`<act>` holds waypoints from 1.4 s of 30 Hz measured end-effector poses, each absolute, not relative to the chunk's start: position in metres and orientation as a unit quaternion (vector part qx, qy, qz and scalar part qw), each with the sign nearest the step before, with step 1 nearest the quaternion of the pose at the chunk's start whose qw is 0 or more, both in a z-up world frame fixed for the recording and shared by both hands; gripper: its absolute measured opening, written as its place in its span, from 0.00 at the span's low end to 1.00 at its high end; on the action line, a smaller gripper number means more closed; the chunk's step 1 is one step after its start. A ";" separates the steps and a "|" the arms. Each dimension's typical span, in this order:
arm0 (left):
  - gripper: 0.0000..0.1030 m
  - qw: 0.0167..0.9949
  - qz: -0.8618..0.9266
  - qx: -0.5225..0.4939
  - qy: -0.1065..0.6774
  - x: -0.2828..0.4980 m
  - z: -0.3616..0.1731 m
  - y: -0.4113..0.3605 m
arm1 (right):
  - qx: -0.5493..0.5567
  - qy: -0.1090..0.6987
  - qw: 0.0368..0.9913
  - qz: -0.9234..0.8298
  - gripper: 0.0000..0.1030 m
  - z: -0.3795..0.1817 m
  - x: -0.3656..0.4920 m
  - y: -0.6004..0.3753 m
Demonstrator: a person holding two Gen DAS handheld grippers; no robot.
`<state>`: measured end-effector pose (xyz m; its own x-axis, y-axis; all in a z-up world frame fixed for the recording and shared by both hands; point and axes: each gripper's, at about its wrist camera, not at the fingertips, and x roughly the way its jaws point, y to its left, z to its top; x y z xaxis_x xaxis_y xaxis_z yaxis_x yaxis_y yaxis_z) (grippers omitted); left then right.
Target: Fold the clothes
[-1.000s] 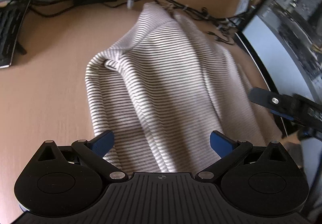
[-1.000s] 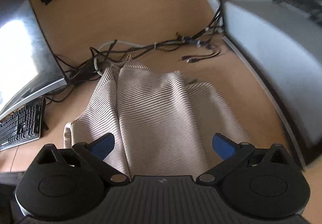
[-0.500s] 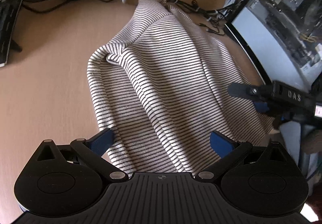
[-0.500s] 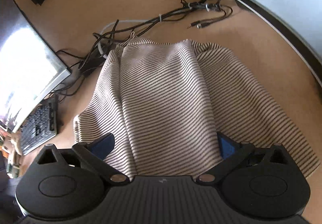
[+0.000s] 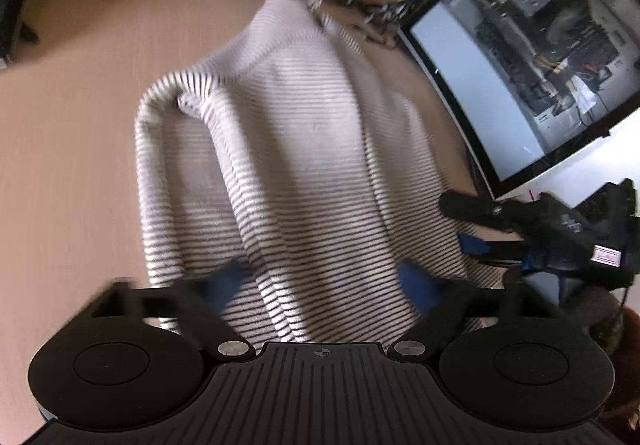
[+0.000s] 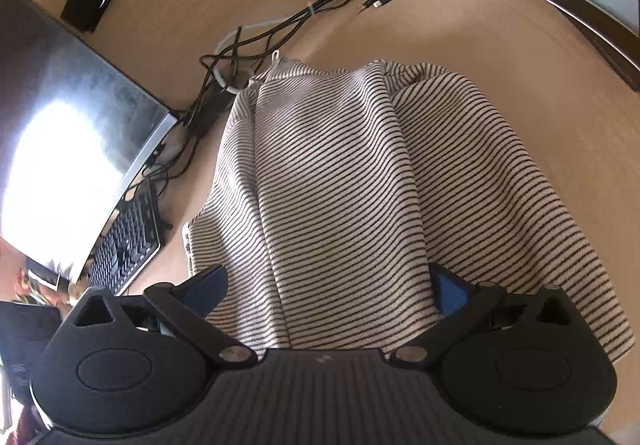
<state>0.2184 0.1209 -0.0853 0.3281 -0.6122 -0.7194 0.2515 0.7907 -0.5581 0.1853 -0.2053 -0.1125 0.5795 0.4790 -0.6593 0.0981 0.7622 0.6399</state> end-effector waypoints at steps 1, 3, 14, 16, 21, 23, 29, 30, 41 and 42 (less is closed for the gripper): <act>0.73 0.793 -0.274 -0.182 0.513 0.220 -0.088 0.119 | 0.328 0.441 0.828 0.114 1.00 -0.113 0.185 -0.206; 0.72 0.791 -0.286 -0.192 0.506 0.224 -0.090 0.112 | 0.337 0.434 0.828 0.113 1.00 -0.114 0.182 -0.209; 0.10 0.854 -0.238 -0.243 0.395 0.259 -0.042 0.143 | 0.403 0.423 0.805 0.105 1.00 -0.116 0.178 -0.222; 0.10 0.876 -0.199 -0.276 0.341 0.266 -0.016 0.180 | 0.387 0.427 0.810 0.107 1.00 -0.114 0.178 -0.219; 0.09 0.907 -0.096 -0.284 0.297 0.279 0.006 0.261 | 0.343 0.432 0.827 0.106 1.00 -0.109 0.179 -0.208; 0.09 0.908 -0.069 -0.278 0.305 0.280 0.001 0.278 | 0.326 0.436 0.833 0.101 1.00 -0.106 0.181 -0.203; 0.50 0.905 -0.080 -0.248 0.336 0.269 -0.012 0.271 | 0.247 0.452 0.853 0.079 1.00 -0.098 0.183 -0.180; 0.52 0.908 -0.088 -0.228 0.340 0.267 -0.013 0.262 | 0.235 0.458 0.854 0.077 1.00 -0.096 0.183 -0.177; 0.77 0.853 -0.273 -0.126 0.427 0.240 -0.047 0.132 | 0.165 0.497 0.843 0.122 1.00 -0.091 0.190 -0.171; 0.77 0.845 -0.275 -0.131 0.440 0.241 -0.057 0.124 | 0.163 0.500 0.841 0.128 1.00 -0.091 0.189 -0.173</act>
<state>0.2409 0.1244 -0.0571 0.4615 -0.5793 -0.6719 0.3491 0.8148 -0.4628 0.1892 -0.1726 -0.0909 0.4678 0.3783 -0.7988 -0.0515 0.9139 0.4026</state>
